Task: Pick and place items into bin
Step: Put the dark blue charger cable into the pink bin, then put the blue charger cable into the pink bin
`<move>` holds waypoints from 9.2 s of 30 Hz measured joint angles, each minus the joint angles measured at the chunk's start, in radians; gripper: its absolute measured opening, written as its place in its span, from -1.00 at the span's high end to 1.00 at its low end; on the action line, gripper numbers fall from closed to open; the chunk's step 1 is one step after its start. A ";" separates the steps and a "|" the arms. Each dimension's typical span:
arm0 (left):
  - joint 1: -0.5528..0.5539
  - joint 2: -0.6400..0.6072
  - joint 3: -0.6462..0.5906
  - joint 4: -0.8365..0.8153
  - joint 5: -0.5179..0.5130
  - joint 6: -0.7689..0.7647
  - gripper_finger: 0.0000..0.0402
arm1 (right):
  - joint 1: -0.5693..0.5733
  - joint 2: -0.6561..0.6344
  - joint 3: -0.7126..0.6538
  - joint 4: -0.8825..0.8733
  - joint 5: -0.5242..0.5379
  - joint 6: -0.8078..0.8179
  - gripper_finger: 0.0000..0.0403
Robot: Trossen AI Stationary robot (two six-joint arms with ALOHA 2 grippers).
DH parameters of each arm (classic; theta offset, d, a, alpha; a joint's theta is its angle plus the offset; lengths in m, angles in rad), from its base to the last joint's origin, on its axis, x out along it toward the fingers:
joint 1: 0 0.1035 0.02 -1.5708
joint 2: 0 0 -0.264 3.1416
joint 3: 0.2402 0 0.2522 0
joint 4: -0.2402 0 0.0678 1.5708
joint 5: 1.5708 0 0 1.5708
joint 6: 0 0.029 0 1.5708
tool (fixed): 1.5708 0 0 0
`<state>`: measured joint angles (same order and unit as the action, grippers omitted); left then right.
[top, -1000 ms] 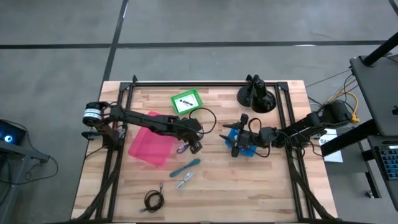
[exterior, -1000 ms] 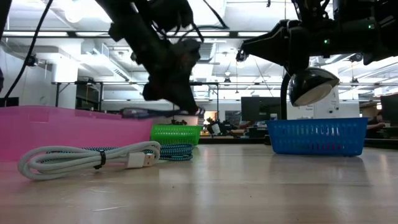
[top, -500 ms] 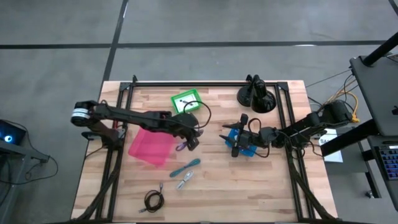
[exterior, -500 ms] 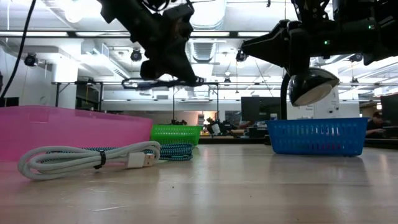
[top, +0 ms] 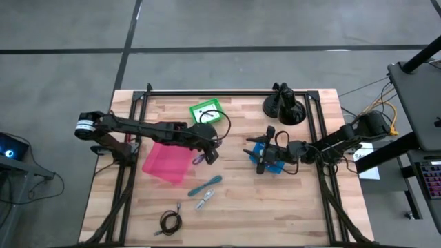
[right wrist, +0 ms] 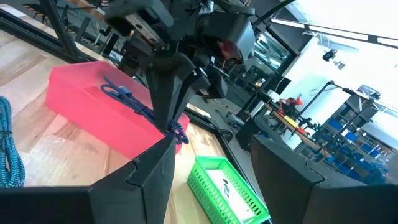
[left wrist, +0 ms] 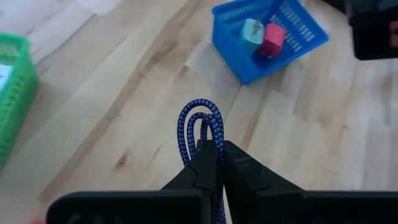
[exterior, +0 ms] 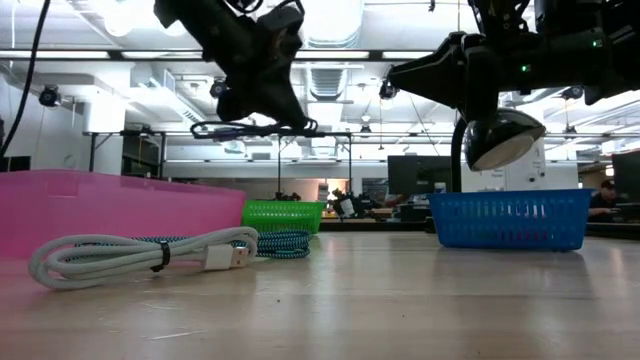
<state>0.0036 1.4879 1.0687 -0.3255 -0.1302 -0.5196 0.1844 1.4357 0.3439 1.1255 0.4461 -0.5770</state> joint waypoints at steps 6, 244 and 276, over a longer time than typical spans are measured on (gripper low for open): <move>0.000 -0.002 0.000 -0.108 -0.073 -0.051 0.99 | 0.000 0.000 0.000 0.000 0.000 0.000 0.03; -0.338 0.334 0.033 -0.011 -0.104 -0.101 0.04 | -0.002 0.000 0.000 -0.021 0.000 -0.003 0.03; -0.330 0.388 0.028 0.002 -0.112 -0.101 0.55 | -0.002 0.000 0.000 -0.022 0.000 -0.007 0.03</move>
<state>-0.3264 1.8755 1.0967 -0.3234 -0.2426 -0.6206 0.1829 1.4361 0.3443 1.1038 0.4459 -0.5838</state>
